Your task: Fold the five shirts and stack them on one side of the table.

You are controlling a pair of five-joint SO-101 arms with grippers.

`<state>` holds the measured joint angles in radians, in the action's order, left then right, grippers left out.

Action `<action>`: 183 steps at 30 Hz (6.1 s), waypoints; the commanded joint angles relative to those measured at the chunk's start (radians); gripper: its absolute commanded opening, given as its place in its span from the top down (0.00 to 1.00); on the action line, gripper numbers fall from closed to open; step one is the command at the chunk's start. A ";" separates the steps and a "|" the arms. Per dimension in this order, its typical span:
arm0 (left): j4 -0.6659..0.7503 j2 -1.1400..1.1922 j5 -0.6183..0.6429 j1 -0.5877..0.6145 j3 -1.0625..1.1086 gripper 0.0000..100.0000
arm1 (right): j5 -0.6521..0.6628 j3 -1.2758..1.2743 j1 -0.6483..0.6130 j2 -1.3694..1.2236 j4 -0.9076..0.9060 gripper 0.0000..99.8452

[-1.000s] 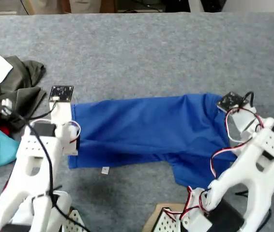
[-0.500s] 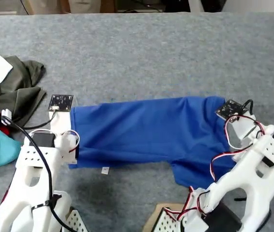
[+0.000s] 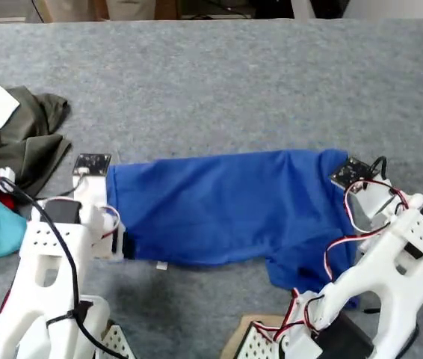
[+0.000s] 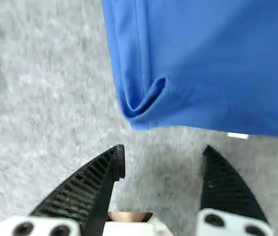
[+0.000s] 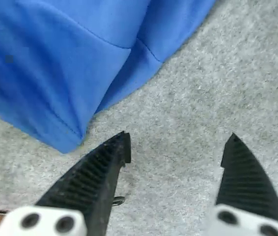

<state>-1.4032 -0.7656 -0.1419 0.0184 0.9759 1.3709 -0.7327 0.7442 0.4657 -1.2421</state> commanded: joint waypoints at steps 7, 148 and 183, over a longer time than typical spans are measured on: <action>0.149 0.005 0.143 0.061 -0.361 0.87 | -0.330 0.234 -0.348 0.024 -0.012 0.97; 0.239 0.794 -0.034 0.094 -0.732 0.98 | -0.354 0.033 -0.473 -0.170 0.215 1.00; 0.063 0.714 -0.333 0.160 -0.334 0.98 | -0.259 0.245 -0.320 -0.638 0.425 1.00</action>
<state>-1.2712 0.0107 -0.4365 0.1350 0.6291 1.0994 -0.5347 0.4005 -0.1634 -0.8339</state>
